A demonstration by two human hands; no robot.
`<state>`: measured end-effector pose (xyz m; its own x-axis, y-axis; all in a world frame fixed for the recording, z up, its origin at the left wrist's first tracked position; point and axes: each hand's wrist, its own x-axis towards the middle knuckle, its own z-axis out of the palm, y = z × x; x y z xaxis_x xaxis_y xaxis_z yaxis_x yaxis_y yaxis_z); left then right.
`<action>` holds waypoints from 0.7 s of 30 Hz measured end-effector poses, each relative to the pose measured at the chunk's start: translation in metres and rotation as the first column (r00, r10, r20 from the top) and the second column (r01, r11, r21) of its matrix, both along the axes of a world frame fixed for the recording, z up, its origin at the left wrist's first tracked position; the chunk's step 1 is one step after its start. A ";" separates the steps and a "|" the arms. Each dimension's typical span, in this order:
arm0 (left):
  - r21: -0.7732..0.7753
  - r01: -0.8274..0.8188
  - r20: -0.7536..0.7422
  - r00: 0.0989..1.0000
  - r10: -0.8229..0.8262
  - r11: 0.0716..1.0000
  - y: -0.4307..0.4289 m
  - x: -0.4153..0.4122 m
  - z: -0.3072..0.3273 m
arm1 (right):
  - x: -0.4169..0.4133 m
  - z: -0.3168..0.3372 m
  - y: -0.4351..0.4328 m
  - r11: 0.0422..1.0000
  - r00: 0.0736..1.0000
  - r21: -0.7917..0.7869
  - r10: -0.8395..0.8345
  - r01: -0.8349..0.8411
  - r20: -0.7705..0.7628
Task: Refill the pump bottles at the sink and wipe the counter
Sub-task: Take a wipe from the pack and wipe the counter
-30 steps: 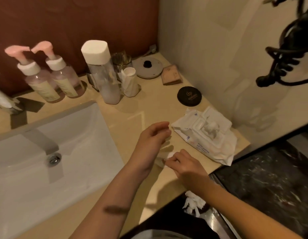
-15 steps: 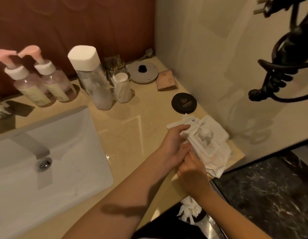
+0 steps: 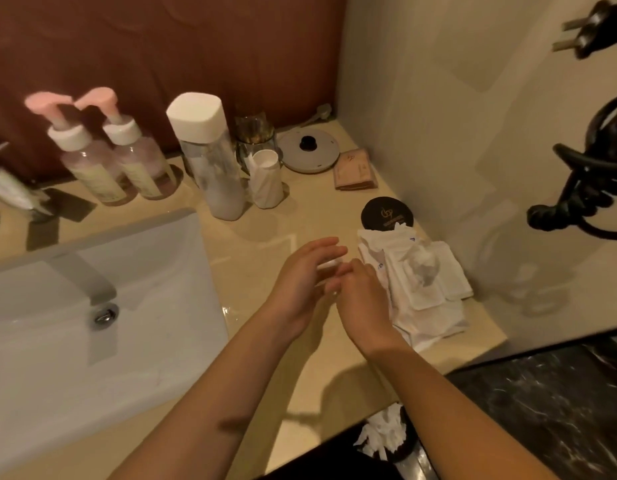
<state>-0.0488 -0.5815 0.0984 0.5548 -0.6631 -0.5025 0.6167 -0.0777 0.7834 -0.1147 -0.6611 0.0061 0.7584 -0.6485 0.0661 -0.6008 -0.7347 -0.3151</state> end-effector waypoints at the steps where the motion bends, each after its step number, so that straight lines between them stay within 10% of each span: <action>1: -0.006 -0.026 0.011 1.000 0.026 1.000 0.010 0.004 -0.003 | 0.003 0.001 0.009 0.999 0.999 -0.028 0.041 -0.041 0.005; 14: -0.020 -0.250 0.025 0.968 0.251 0.968 0.090 0.012 -0.020 | -0.067 -0.027 0.080 0.846 0.847 -0.113 0.528 -0.521 0.054; 21: 0.024 -0.317 0.162 0.937 0.309 0.948 0.133 0.023 -0.022 | -0.065 -0.008 0.045 0.914 0.918 -0.082 0.397 -0.397 -0.013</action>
<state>-0.0263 -0.4486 0.0763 0.8033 -0.4202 -0.4220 0.4881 0.0585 0.8708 -0.1793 -0.6162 -0.0024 0.9519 -0.2864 0.1092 -0.2533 -0.9357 -0.2455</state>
